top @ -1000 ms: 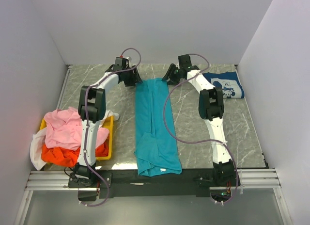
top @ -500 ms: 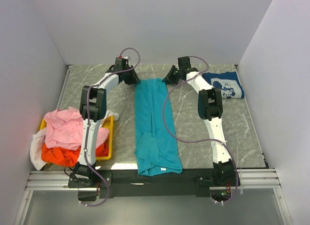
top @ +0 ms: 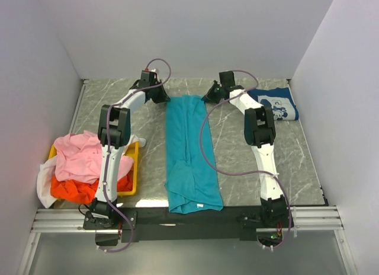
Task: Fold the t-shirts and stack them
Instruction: Fold the tshirt
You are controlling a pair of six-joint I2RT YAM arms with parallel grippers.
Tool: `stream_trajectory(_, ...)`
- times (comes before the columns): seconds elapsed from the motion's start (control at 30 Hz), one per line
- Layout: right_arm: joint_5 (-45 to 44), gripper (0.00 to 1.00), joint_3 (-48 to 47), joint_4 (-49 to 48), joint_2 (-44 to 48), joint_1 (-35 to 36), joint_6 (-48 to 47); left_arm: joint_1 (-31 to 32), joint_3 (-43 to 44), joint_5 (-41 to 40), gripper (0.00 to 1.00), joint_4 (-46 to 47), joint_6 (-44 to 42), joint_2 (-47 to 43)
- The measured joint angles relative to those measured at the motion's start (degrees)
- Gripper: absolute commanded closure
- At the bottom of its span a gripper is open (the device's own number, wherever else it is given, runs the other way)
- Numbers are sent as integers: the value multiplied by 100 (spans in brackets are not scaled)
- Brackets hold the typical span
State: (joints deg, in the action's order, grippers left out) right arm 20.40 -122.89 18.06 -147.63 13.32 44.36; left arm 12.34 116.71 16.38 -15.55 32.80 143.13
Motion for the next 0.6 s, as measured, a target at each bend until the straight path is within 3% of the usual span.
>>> stream_trajectory(0.6, 372, 100, -76, -374, 96, -160, 109, -63, 350, 892, 100, 612, -15, 297)
